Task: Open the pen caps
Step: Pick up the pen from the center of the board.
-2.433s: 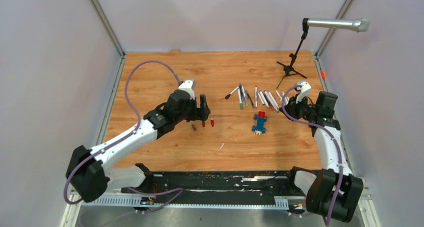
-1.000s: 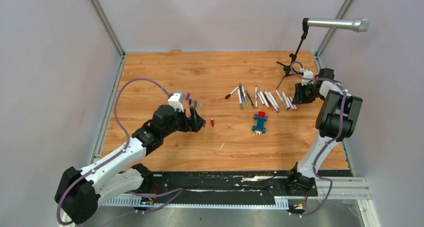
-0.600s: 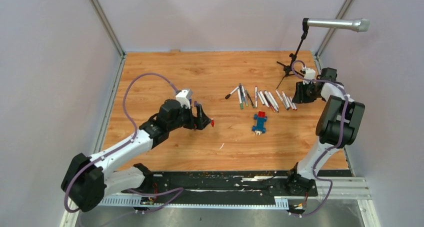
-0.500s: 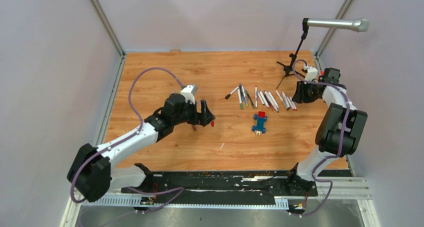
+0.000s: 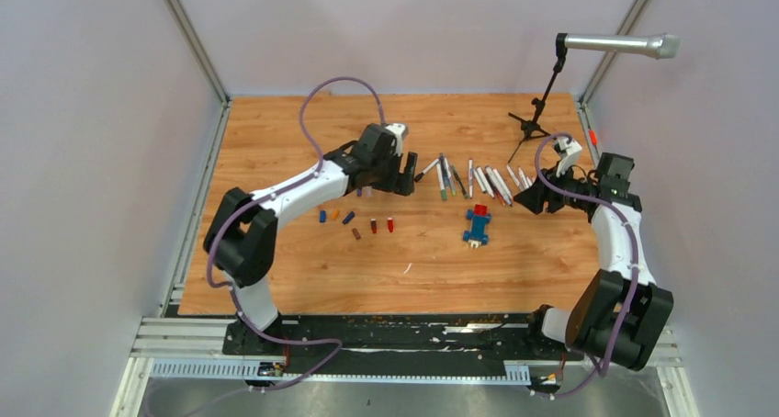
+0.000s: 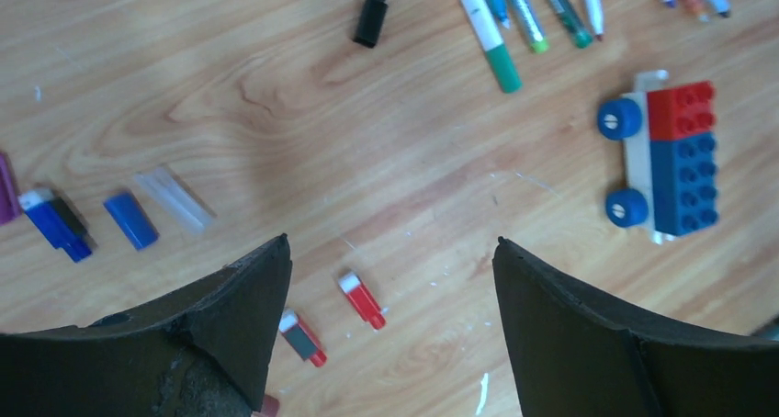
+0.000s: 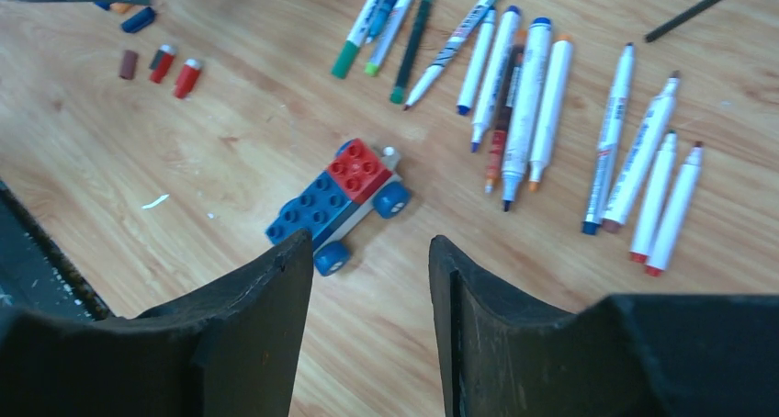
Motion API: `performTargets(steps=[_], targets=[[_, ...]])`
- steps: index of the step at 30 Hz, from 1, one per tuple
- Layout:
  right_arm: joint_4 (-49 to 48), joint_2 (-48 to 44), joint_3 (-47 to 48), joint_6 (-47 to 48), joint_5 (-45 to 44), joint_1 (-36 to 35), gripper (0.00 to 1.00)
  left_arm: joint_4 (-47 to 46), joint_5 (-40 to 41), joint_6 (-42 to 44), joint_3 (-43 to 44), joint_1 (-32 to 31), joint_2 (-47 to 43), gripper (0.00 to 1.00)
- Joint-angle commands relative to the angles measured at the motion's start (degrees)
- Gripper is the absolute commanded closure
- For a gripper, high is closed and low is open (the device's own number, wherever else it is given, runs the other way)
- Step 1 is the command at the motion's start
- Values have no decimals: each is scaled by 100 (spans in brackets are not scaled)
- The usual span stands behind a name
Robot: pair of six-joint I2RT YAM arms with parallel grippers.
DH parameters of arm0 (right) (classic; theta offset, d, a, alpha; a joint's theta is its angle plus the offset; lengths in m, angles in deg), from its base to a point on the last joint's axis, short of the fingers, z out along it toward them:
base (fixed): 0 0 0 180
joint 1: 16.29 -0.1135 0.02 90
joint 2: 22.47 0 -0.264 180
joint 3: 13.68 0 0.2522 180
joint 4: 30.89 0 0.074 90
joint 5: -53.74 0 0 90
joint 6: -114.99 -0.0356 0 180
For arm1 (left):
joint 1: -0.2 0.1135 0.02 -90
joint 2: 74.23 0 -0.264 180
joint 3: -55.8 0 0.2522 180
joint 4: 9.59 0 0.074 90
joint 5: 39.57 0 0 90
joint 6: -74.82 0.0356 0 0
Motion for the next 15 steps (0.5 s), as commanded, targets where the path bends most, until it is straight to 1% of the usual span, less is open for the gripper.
performTargets(steps=[1,5,7,11,15], targets=[[-324,-442,-343,185,676,65,49,1197,863,754,1251,-242,764,15],[-153,-409,-225,263,735,71,49,1701,1043,1042,2266,-323,1632,20],[-81,-402,-187,310,743,71,49,1810,1039,1204,2678,-333,1958,23],[60,-404,-107,418,737,71,49,1891,978,1440,3325,-333,2491,29],[65,-432,-113,425,775,71,49,2068,890,1580,3919,-334,2997,37]])
